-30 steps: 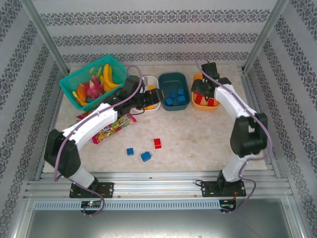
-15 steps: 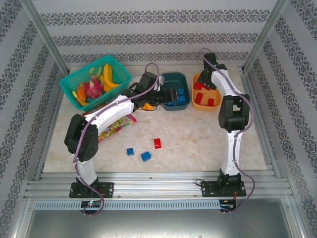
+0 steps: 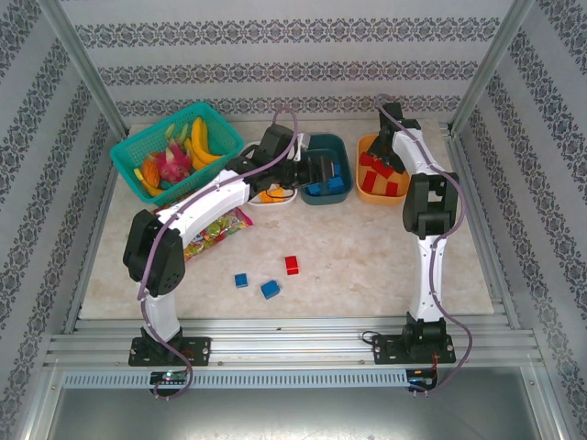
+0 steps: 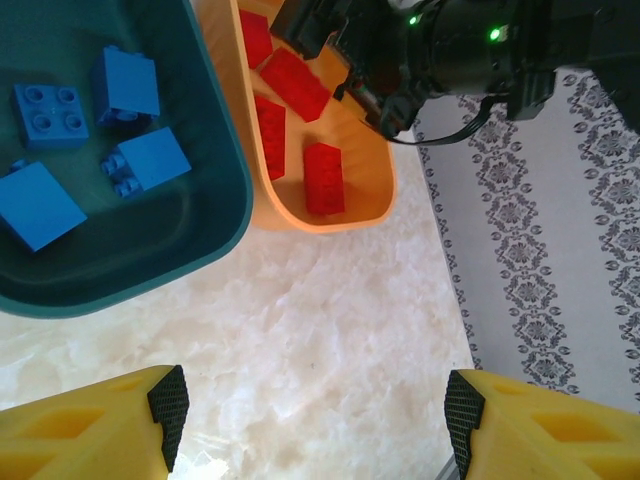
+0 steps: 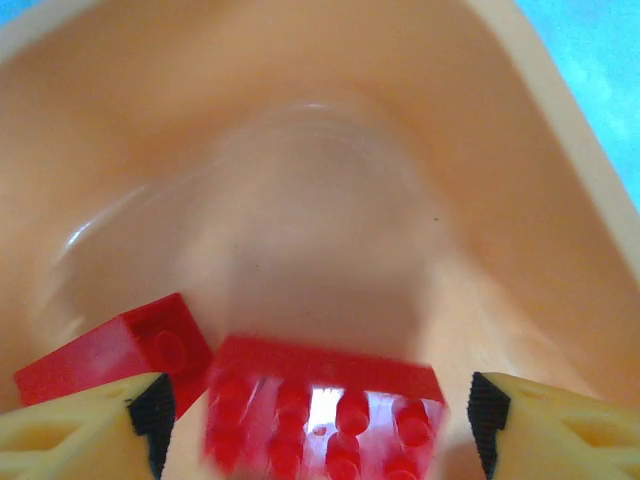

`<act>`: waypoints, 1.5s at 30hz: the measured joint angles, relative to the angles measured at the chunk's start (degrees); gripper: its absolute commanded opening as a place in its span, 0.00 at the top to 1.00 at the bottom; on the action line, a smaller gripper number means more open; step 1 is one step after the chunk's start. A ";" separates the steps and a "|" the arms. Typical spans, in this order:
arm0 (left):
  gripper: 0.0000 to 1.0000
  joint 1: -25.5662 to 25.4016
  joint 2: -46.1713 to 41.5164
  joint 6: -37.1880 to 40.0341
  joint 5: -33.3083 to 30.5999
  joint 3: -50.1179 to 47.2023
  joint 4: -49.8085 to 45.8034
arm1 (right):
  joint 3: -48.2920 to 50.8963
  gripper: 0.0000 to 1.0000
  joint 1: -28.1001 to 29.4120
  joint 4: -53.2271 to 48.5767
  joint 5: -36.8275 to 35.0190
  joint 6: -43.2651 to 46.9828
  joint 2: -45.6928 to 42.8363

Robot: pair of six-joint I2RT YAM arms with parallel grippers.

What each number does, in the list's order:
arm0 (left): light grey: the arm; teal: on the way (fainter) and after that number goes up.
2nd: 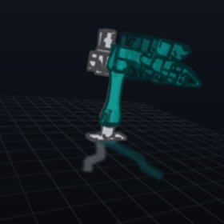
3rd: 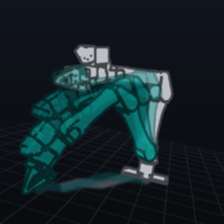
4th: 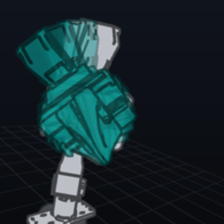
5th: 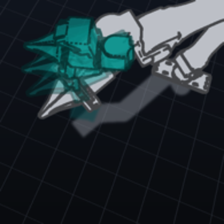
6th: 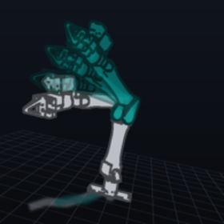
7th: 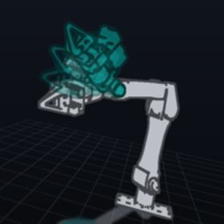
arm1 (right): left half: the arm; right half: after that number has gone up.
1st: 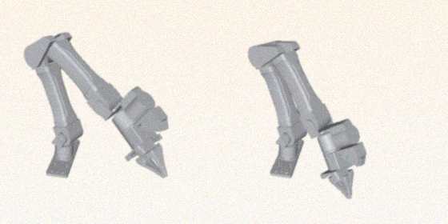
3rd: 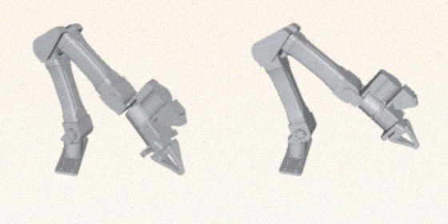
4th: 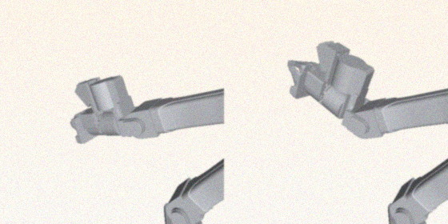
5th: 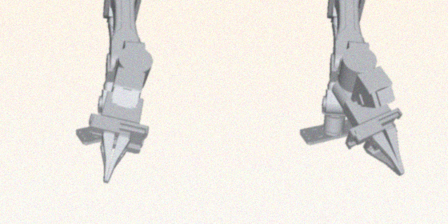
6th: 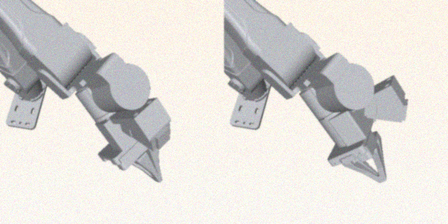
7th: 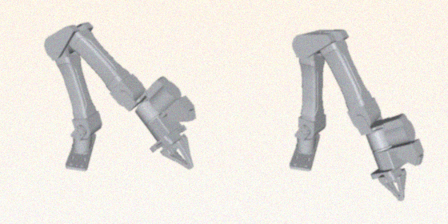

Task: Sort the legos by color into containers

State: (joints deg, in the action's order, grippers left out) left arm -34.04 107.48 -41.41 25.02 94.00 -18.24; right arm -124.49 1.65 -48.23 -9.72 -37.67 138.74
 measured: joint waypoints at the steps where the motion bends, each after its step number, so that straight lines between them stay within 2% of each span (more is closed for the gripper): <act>1: 0.29 0.00 0.00 0.37 -0.02 -0.02 -0.66 | -0.07 0.18 0.11 0.00 0.04 0.04 -0.07; 7: 0.29 0.00 -3.52 1.81 -1.60 -5.25 -4.48 | 0.22 0.18 1.88 -0.02 0.07 0.09 -3.80; 12: 0.27 0.00 -13.55 2.10 -6.05 -13.90 -12.28 | 9.16 0.19 6.49 5.38 0.17 1.38 -18.01; 15: 0.27 0.00 -22.03 0.55 -9.07 -20.39 -18.23 | 22.34 0.18 12.24 13.60 1.38 4.61 -32.17; 18: 0.26 0.00 -29.20 -2.19 -11.08 -27.19 -23.26 | 39.01 0.17 20.02 24.96 6.10 8.61 -46.47; 20: 0.25 0.00 -32.57 -4.17 -12.24 -32.52 -25.77 | 52.24 0.17 25.66 33.42 13.53 10.73 -55.39; 23: 0.25 0.00 -33.62 -6.14 -12.92 -38.66 -28.39 | 67.73 0.16 30.51 41.35 23.37 11.34 -62.97; 27: 0.26 0.02 -30.86 -6.99 -12.87 -42.86 -28.50 | 80.65 0.16 37.62 42.91 30.84 11.80 -67.95; 32: 0.28 0.02 -26.08 -6.99 -12.87 -44.81 -27.08 | 87.86 0.14 45.97 42.58 33.92 13.05 -74.40; 39: 0.34 0.02 -21.49 -6.62 -12.94 -44.81 -26.18 | 89.29 0.14 46.21 43.43 34.05 13.99 -76.65; 45: 0.47 0.02 -19.74 -6.29 -13.29 -44.81 -24.63 | 90.36 0.13 46.21 46.88 34.03 14.08 -74.88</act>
State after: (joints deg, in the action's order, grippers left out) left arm -34.02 87.74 -47.70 11.73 49.19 -42.87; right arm -34.13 47.86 -1.34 24.32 -23.59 63.86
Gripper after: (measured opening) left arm 0.565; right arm 0.866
